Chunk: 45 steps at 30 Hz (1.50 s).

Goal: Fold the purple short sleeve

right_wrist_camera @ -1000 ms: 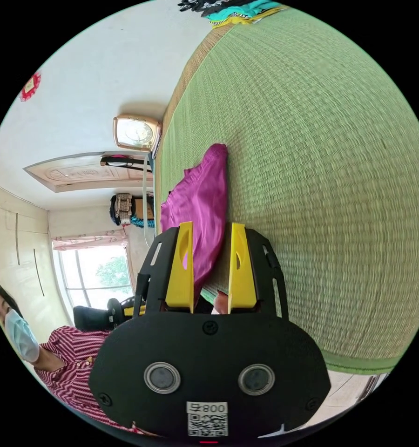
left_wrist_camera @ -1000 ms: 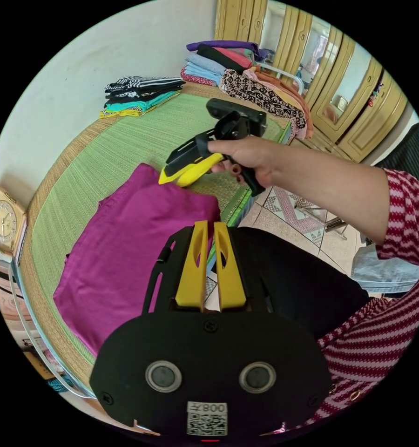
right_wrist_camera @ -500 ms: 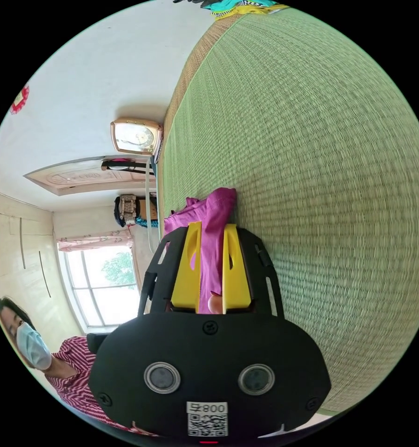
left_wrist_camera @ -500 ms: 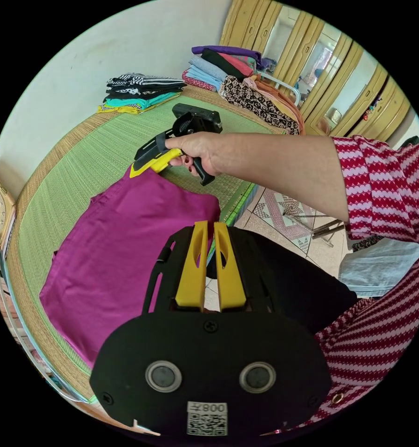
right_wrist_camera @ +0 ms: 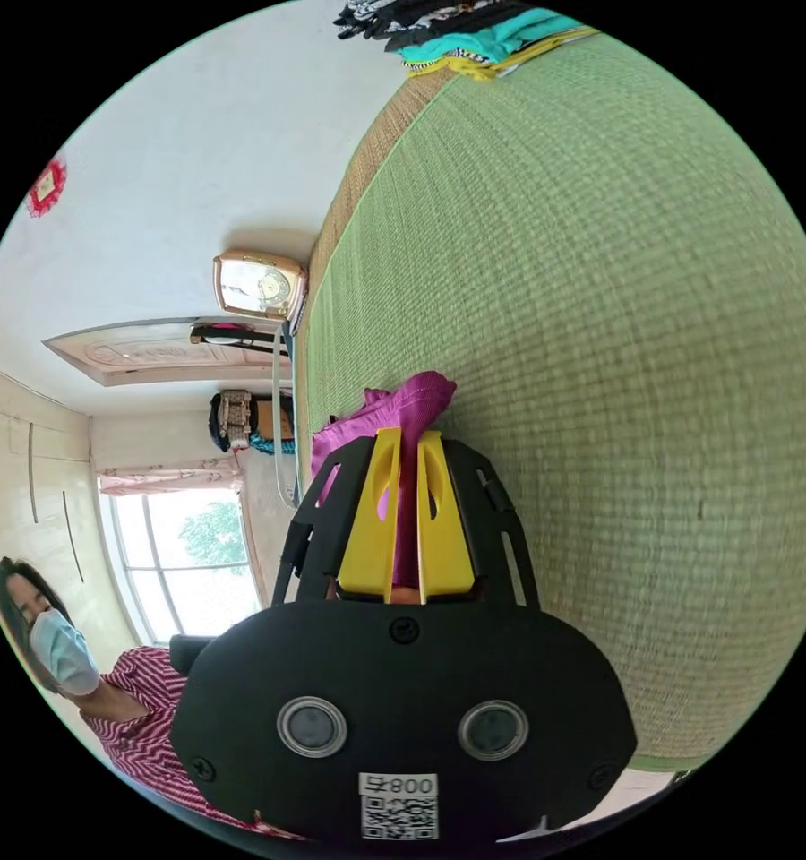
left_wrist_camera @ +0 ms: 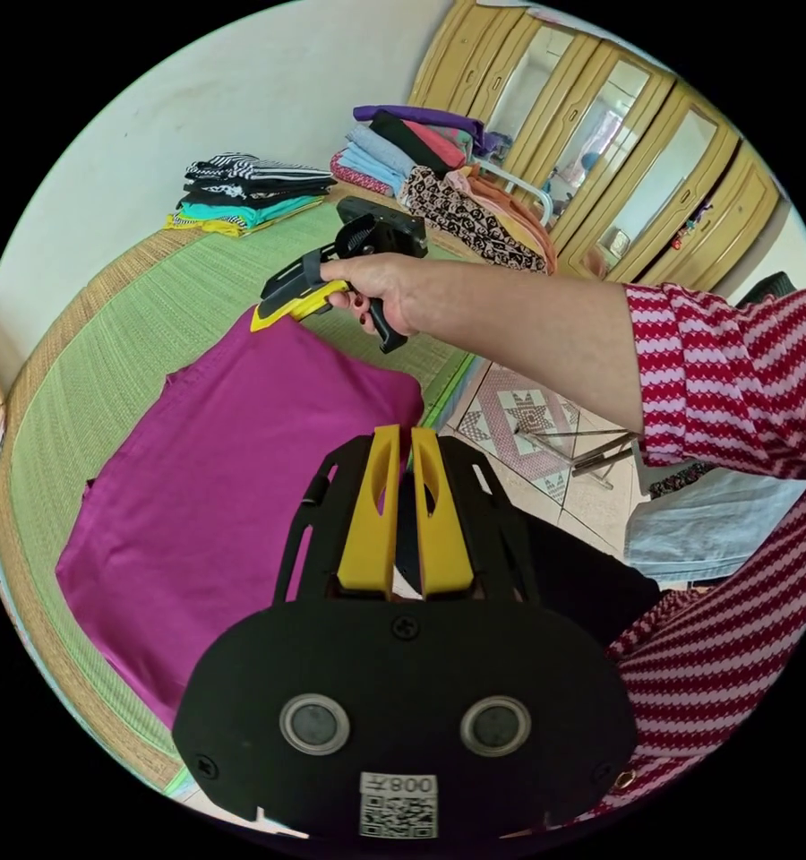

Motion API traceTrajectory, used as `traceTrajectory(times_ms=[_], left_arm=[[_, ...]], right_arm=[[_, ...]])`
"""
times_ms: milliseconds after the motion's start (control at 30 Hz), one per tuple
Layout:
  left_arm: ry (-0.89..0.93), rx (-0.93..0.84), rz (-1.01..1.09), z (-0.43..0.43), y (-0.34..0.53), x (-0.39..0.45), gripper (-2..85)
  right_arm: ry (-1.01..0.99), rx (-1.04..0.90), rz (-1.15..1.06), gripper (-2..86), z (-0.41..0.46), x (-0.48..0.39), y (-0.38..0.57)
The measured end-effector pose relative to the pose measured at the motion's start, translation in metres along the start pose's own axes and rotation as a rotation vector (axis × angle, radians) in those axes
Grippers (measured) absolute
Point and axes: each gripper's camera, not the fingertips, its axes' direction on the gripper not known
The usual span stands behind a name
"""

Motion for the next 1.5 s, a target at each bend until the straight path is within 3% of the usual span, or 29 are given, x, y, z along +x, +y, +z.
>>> traceTrajectory(times_ms=[600,967,1500], left_arm=[[0.068,0.229,-0.193,-0.206,0.096,-0.081,2.2],[0.087,0.354,-0.545,-0.334,0.235,-0.18,2.2],[0.246,0.443,-0.941,-0.43,0.383,-0.293,2.1]], right_arm=[[-0.082,0.053,-0.116,2.3,0.035,-0.069,0.032],[-0.024,-0.003,-0.23,2.2,0.163,-0.155,0.043],[0.158,-0.154,-0.24,2.3,0.34,-0.18,0.032]])
